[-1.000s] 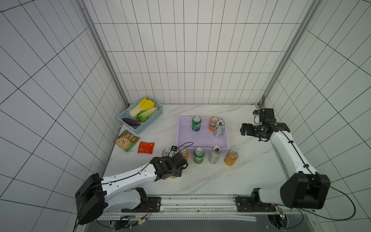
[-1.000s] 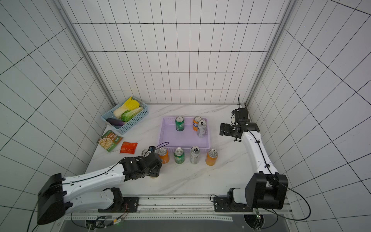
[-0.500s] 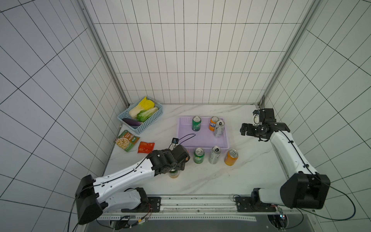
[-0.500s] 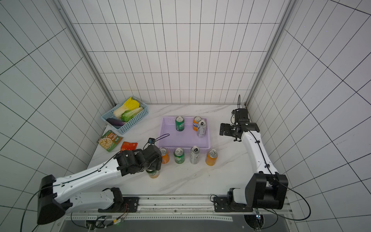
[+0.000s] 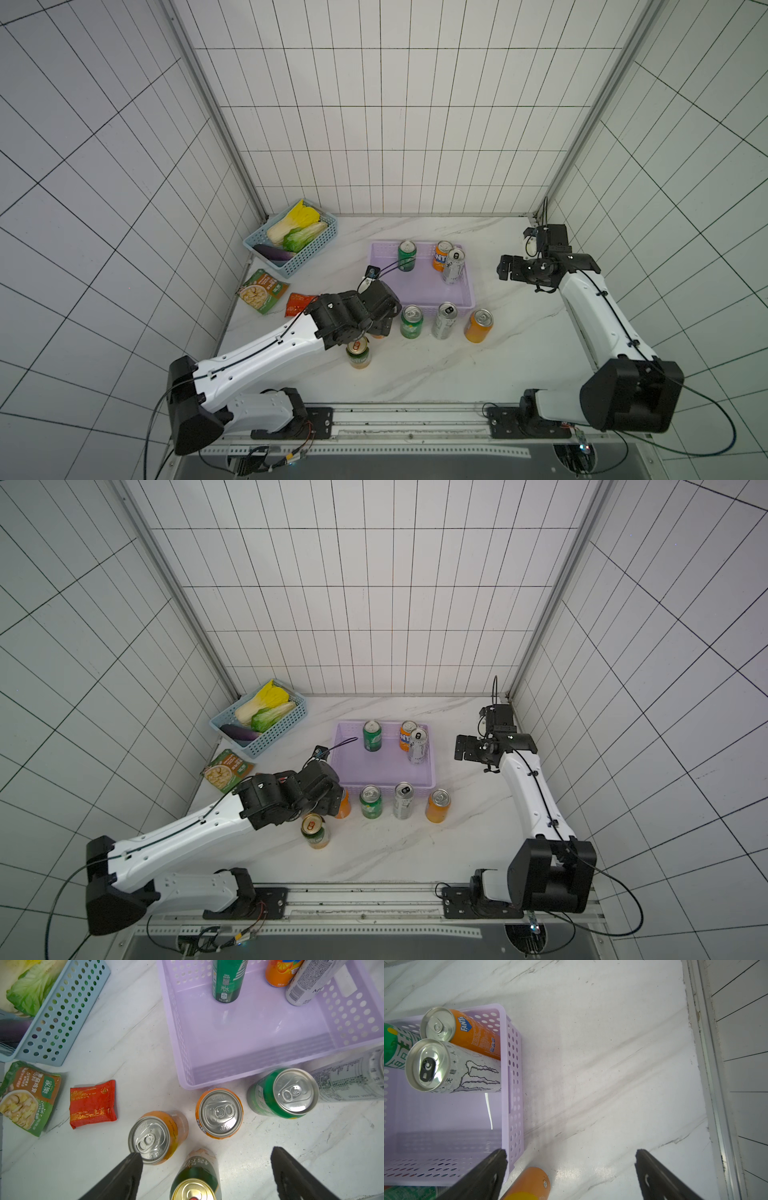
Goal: Take out the drinks from the basket
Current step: Place the drink at the center of the board, then pick up the drink from the basket.
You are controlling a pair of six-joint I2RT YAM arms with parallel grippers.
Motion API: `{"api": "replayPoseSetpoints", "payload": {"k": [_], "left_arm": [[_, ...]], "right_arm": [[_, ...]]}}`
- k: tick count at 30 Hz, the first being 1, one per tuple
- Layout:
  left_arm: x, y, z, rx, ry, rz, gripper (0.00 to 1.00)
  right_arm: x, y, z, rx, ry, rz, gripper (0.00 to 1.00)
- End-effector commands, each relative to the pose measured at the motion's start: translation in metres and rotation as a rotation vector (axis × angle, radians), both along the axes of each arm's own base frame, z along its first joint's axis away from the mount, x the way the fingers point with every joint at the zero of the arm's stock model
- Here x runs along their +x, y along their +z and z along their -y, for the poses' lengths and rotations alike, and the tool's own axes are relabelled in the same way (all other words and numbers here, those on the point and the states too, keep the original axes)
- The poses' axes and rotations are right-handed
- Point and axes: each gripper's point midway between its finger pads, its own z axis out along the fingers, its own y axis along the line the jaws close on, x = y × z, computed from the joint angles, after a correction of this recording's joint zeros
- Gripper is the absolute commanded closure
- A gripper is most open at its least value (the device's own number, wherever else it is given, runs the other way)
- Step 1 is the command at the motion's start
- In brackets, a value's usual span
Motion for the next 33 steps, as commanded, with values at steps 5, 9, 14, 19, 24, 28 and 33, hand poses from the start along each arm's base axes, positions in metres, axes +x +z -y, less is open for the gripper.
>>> {"api": "replayPoseSetpoints", "payload": {"k": [5,9,14,19,24,28,33], "left_arm": [[0.037,0.016,0.012,-0.020,-0.038,0.024,0.04],[0.057,0.019,0.020,-0.036,-0.055,0.027,0.04],[0.084,0.020,0.030,-0.031,-0.075,0.020,0.04],[0.107,0.018,0.045,-0.028,-0.098,0.015,0.04],[0.126,0.015,0.062,-0.027,-0.124,0.011,0.03],[0.142,0.007,0.074,-0.012,-0.132,-0.001,0.02],[0.157,-0.001,0.091,-0.034,-0.150,-0.027,0.02]], "right_arm": [[-0.004,-0.006,0.007,-0.006,-0.017,-0.013,0.01],[-0.005,-0.006,0.008,-0.008,-0.020,-0.014,0.01],[-0.006,-0.006,0.009,-0.014,-0.025,-0.014,0.01],[-0.005,-0.007,0.010,-0.017,-0.026,-0.016,0.01],[-0.006,-0.008,0.012,-0.022,-0.030,-0.019,0.01],[-0.006,-0.008,0.012,-0.020,-0.030,-0.021,0.01],[-0.006,-0.009,0.012,-0.018,-0.031,-0.020,0.01]]}}
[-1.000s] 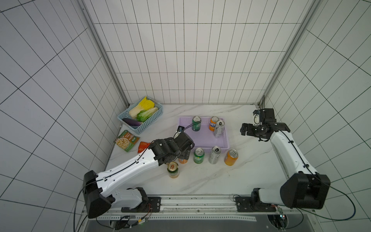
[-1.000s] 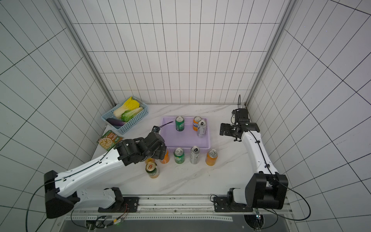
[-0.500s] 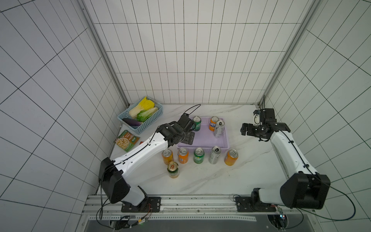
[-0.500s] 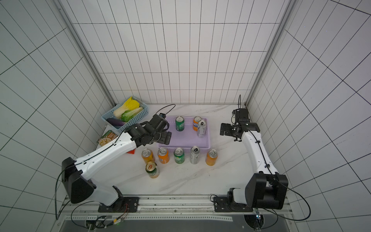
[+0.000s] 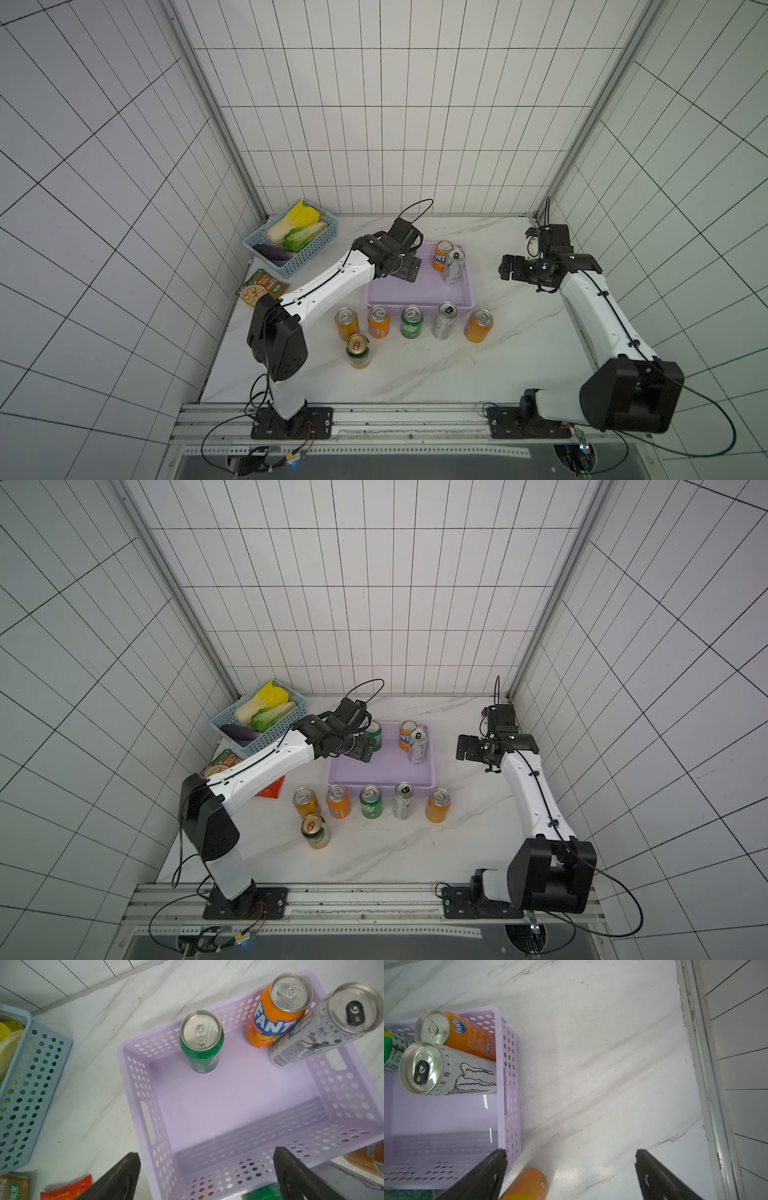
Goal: Take out the drinks from the basket
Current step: Pick up the drink from the basket.
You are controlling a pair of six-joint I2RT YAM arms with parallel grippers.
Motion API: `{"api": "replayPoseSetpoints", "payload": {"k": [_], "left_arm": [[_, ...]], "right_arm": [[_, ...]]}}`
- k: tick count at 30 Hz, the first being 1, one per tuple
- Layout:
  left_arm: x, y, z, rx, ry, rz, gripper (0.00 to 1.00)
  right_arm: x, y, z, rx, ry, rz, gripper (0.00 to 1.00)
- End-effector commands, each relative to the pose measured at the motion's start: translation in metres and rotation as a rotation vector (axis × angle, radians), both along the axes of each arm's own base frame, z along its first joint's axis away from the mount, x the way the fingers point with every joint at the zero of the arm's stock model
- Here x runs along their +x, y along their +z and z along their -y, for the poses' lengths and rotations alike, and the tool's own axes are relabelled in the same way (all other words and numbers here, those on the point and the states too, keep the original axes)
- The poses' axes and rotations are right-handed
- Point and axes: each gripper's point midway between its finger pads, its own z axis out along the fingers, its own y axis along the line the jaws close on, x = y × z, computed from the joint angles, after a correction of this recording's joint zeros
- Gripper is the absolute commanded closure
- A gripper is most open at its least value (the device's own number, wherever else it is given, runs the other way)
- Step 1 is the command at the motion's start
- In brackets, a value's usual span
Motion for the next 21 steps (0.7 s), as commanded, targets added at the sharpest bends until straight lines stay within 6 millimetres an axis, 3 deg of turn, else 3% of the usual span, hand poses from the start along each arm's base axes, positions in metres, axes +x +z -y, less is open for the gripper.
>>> {"api": "replayPoseSetpoints", "payload": {"k": [1,10,21], "left_arm": [[0.014,0.001,0.014,-0.031,-0.027,0.005,0.02],[0.047,-0.013,0.041,-0.045,-0.045,0.003,0.02],[0.097,-0.039,0.040,-0.070,0.015,0.036,0.02]], "right_arm": [[-0.006,-0.008,0.006,-0.013,-0.014,-0.019,0.01],[-0.006,-0.008,0.006,-0.008,-0.013,-0.019,0.01],[-0.005,-0.009,0.006,-0.007,-0.015,-0.023,0.01]]}}
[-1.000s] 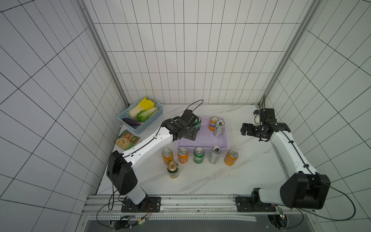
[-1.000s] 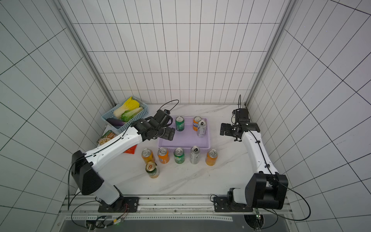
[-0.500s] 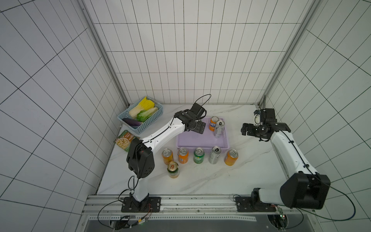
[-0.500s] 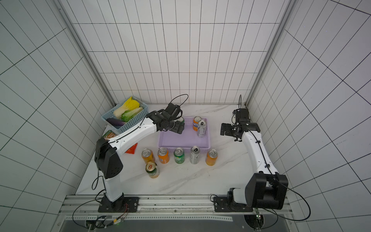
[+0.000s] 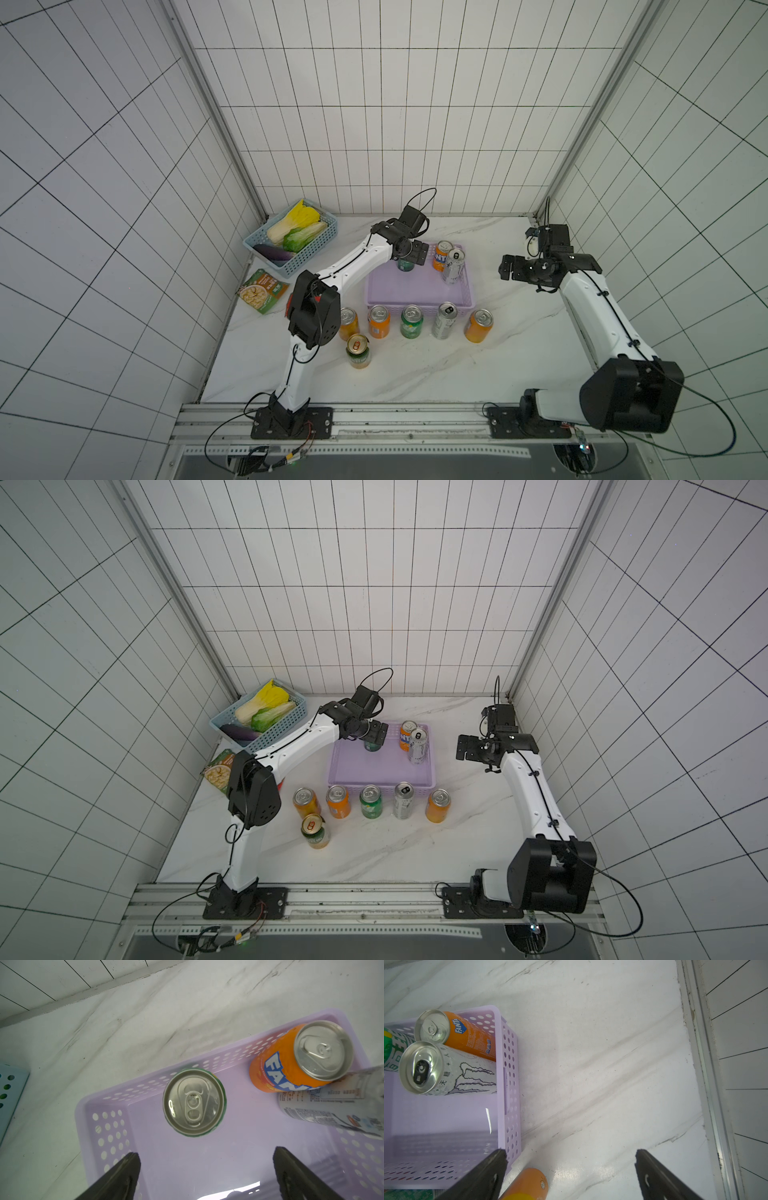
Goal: Take out the drinks from the basket
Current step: Pick up the drink from the basket.
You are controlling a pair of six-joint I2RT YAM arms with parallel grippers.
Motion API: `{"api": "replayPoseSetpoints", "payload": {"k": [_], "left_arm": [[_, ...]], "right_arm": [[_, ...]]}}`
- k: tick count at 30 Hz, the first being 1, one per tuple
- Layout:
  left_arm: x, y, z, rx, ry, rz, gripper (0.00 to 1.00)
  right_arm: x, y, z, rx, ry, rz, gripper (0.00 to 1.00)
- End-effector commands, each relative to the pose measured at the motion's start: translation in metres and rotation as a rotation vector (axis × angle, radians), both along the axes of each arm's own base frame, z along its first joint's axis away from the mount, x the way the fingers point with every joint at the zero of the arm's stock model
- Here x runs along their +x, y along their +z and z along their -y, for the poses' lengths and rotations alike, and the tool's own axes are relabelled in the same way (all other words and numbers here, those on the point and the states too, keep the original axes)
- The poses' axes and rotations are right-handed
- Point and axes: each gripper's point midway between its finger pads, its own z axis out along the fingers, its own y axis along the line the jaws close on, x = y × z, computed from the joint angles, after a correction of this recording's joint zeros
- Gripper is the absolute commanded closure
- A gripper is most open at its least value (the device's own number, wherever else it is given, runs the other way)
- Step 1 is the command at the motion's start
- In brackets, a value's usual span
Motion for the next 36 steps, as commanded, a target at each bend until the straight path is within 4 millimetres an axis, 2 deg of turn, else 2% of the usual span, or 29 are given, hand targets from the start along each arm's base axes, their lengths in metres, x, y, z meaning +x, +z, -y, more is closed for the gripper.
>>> {"api": "replayPoseSetpoints", "payload": {"k": [1,13,20,28,32,36], "left_arm": [[0.018,0.001,0.010,-0.033,-0.006,0.050,0.02],[0.049,-0.040,0.014,-0.006,0.021,0.030,0.06],[0.059,-0.056,0.013,0.017,0.046,0.032,0.17],[0.058,-0.057,0.012,0.018,0.045,0.024,0.33],[0.053,-0.051,0.011,0.010,0.041,0.021,0.41],[0.048,-0.041,0.009,0.002,0.042,0.025,0.44]], "right_arm": [[-0.006,-0.008,0.006,-0.007,-0.015,-0.022,0.01],[-0.005,-0.009,0.007,-0.006,-0.016,-0.024,0.01],[-0.005,-0.009,0.007,-0.004,-0.016,-0.023,0.01],[-0.004,-0.009,0.007,0.000,-0.015,-0.022,0.01],[-0.005,-0.008,0.007,0.001,-0.018,-0.018,0.01],[-0.005,-0.007,0.007,0.002,-0.017,-0.017,0.01]]}}
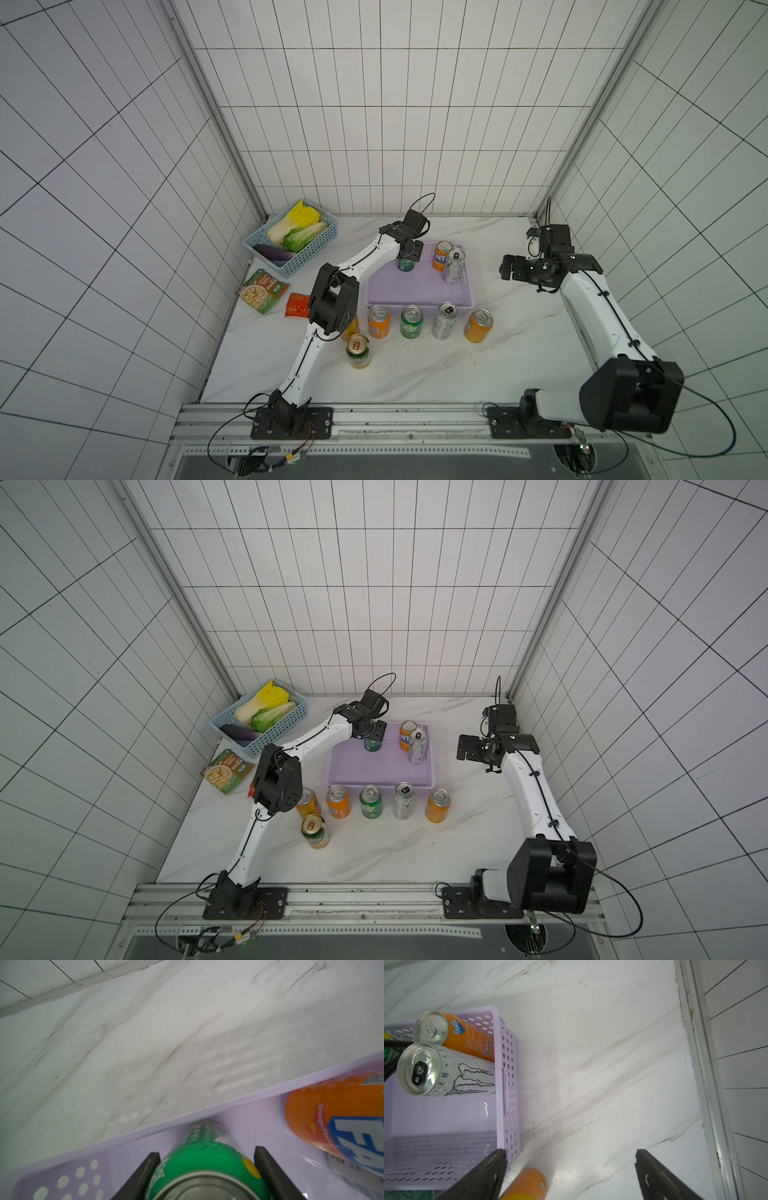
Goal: Take out the drinks from the basket
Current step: Pick up the drink from the basket.
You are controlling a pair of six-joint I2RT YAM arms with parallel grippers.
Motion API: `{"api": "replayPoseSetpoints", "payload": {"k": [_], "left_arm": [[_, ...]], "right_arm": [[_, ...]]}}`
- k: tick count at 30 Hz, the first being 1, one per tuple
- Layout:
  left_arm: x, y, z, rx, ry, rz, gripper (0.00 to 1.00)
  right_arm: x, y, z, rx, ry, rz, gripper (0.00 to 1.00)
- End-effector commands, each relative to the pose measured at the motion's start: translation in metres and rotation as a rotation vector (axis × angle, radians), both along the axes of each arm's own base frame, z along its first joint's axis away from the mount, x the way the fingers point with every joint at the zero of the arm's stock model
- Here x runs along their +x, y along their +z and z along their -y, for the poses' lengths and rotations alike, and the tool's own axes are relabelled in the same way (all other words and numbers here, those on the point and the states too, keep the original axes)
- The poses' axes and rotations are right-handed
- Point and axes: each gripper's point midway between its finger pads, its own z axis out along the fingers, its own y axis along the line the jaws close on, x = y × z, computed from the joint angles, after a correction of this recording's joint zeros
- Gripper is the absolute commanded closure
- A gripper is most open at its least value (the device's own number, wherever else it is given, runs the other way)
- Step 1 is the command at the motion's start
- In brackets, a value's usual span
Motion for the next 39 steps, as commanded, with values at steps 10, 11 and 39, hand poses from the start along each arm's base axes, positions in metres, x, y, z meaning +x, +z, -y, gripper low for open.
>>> {"api": "replayPoseSetpoints", "payload": {"k": [10,11,39], "left_arm": [[-0.023,0.064,-0.008,-0.060,-0.001,0.060,0.48],[-0.026,0.070,-0.009,-0.062,-0.003,0.067,0.48],[-0.219,0.199,-0.048,-0.178,-0.133,0.273,0.49]], "right_arm": [[-0.005,-0.007,0.004,0.003,-0.010,-0.017,0.01],[-0.005,-0.007,0.005,0.003,-0.011,-0.017,0.01],[-0.004,-0.007,0.002,0.015,-0.004,-0.014,0.01]]}}
